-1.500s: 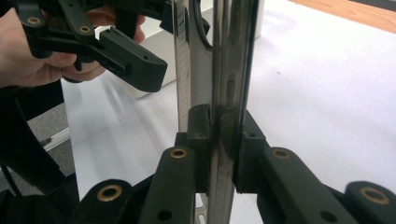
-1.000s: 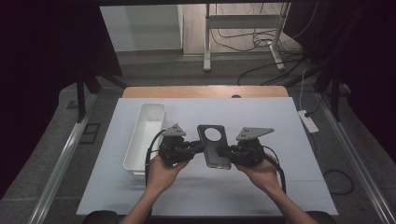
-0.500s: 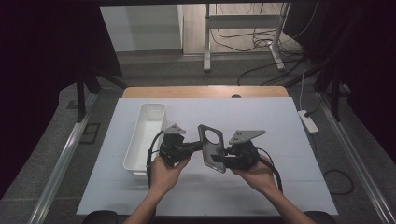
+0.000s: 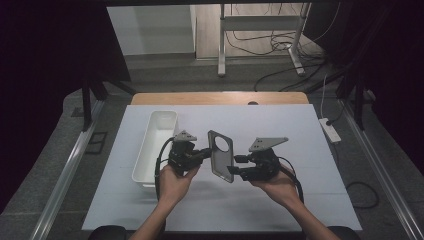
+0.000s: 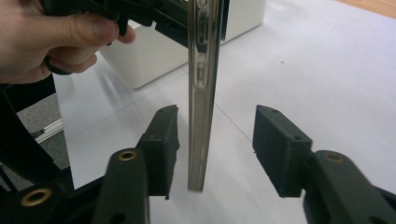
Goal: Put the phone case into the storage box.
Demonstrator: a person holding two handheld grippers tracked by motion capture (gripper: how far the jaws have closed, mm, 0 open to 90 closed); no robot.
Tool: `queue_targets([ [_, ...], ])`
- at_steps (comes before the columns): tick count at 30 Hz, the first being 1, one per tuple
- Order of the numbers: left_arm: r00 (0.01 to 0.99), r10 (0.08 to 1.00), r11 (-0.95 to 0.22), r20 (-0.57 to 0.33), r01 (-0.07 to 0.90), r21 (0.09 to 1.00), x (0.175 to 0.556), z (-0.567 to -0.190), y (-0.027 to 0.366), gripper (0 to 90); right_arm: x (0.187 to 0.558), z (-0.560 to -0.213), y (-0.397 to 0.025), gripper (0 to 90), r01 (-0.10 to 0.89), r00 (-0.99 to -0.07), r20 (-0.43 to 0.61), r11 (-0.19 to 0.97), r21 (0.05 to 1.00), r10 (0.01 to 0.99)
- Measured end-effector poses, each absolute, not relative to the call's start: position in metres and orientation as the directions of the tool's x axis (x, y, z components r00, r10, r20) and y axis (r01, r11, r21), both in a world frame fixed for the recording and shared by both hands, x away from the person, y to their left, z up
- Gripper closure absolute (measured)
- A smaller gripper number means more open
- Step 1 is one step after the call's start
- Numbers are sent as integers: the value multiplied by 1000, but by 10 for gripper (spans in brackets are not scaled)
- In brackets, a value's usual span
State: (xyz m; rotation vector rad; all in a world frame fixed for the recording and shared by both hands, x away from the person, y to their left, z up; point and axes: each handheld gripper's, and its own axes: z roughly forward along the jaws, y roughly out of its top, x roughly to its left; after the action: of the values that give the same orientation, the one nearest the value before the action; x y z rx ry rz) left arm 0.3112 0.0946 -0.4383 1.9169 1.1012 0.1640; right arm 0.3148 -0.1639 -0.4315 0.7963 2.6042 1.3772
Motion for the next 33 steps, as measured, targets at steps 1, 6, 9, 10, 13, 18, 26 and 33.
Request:
queue_targets([
  [1,590,753,-205,-290,630,749,312,-438,96,891,315,-432,-164,492,407,-860,160,461,788,485],
  [6,581,762,-201,-288,634,747,315,-437,100,891,316,-432,-168,452,421,-858,167,477,771,486],
  [9,577,765,-199,-286,633,748,318,-435,103,892,316,-432,-172,430,422,-855,160,482,768,494],
  [10,577,766,-199,-284,633,748,318,-435,104,891,316,-432,-174,409,424,-852,159,480,768,499],
  [13,575,768,-199,-282,633,748,320,-433,106,891,315,-432,-179,384,418,-848,141,481,770,511],
  [18,572,774,-205,-271,632,747,323,-429,109,891,314,-432,-187,331,422,-841,134,479,769,525],
  [26,566,780,-203,-267,633,747,330,-423,117,892,311,-436,-204,265,440,-825,132,478,760,550],
  [33,564,783,-205,-262,632,747,336,-416,124,891,308,-437,-218,230,449,-809,121,471,759,576],
])
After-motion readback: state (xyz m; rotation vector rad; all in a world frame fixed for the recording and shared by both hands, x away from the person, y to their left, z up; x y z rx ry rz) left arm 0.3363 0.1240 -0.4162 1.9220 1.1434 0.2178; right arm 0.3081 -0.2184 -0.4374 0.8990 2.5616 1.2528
